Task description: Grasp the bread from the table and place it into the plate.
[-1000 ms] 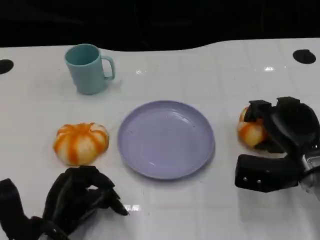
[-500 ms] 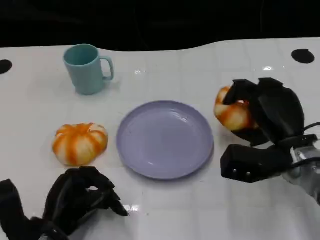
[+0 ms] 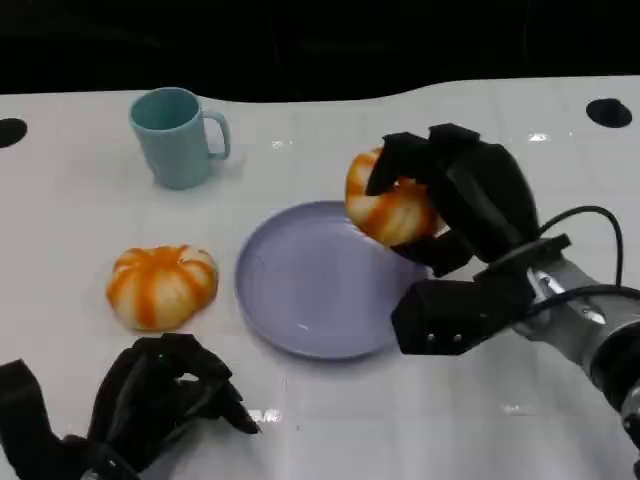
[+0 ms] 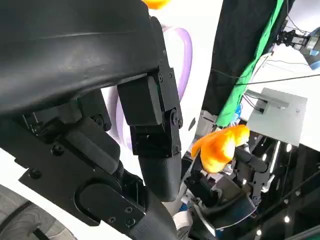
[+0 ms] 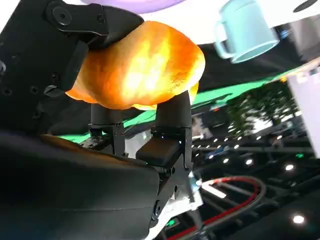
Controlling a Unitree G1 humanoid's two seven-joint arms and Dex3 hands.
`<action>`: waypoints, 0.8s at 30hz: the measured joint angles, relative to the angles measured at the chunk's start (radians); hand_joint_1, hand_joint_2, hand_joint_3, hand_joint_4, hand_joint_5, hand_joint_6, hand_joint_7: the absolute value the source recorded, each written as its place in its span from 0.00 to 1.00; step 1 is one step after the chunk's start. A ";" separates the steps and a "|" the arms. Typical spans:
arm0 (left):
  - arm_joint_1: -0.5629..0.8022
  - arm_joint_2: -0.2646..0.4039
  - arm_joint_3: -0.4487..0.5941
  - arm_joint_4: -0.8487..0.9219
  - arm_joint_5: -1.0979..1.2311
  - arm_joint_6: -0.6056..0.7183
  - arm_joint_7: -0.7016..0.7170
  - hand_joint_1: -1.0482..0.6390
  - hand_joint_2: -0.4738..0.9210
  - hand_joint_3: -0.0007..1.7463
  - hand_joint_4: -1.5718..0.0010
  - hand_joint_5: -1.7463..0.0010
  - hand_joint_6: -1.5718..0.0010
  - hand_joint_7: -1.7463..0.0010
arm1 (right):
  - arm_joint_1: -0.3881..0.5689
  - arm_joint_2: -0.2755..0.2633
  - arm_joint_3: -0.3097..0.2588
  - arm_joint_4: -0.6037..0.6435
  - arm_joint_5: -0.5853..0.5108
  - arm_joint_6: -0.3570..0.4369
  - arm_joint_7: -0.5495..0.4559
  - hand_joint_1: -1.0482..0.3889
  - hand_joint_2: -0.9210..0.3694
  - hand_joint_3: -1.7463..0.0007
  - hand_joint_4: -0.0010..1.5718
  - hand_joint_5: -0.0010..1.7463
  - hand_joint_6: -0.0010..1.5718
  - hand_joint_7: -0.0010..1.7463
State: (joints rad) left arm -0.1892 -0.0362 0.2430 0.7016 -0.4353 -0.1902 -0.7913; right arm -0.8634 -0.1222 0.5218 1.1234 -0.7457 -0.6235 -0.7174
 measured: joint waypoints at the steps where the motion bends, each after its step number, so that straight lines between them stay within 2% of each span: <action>1: 0.000 0.000 0.000 0.000 0.000 0.000 0.000 0.00 0.77 0.00 0.00 0.66 0.00 0.79 | -0.004 0.006 0.001 0.001 0.000 -0.006 0.018 0.65 0.48 0.24 0.64 1.00 0.53 0.93; 7: 0.001 -0.001 -0.003 -0.002 0.000 0.000 0.007 0.00 0.77 0.00 0.00 0.65 0.00 0.78 | -0.024 0.048 0.013 0.030 -0.006 0.001 0.096 0.62 0.46 0.26 0.63 1.00 0.53 0.90; 12: 0.002 -0.002 -0.005 -0.004 0.000 0.000 0.008 0.00 0.77 0.00 0.00 0.65 0.00 0.78 | -0.029 0.070 0.033 0.055 -0.014 0.026 0.109 0.63 0.42 0.32 0.61 1.00 0.52 0.91; 13: 0.002 -0.002 -0.005 -0.004 0.000 0.000 0.008 0.00 0.78 0.00 0.00 0.65 0.00 0.78 | -0.028 0.075 0.035 0.062 -0.014 0.029 0.117 0.63 0.40 0.33 0.60 1.00 0.53 0.85; 17: 0.003 -0.003 -0.006 -0.007 0.000 0.000 0.008 0.00 0.77 0.00 0.00 0.65 0.00 0.78 | -0.029 0.089 0.036 0.082 -0.006 0.036 0.177 0.62 0.36 0.37 0.55 1.00 0.54 0.71; 19: 0.004 -0.003 -0.006 -0.007 0.000 0.000 0.008 0.00 0.77 0.00 0.00 0.65 0.00 0.78 | -0.030 0.092 0.033 0.092 0.006 0.043 0.230 0.62 0.34 0.44 0.51 0.97 0.54 0.61; 23: 0.004 -0.005 -0.005 -0.007 0.000 0.000 0.008 0.00 0.77 0.00 0.00 0.66 0.00 0.79 | -0.030 0.098 0.007 0.103 0.051 0.050 0.333 0.56 0.16 0.73 0.41 0.71 0.48 0.30; 24: 0.004 -0.006 -0.005 -0.007 0.000 0.000 0.008 0.00 0.77 0.00 0.00 0.66 0.00 0.79 | -0.030 0.099 -0.001 0.103 0.066 0.051 0.362 0.53 0.10 0.82 0.38 0.58 0.45 0.22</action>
State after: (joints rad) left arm -0.1856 -0.0420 0.2380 0.6947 -0.4355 -0.1903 -0.7831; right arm -0.8938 -0.0228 0.5207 1.2268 -0.6802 -0.5730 -0.3555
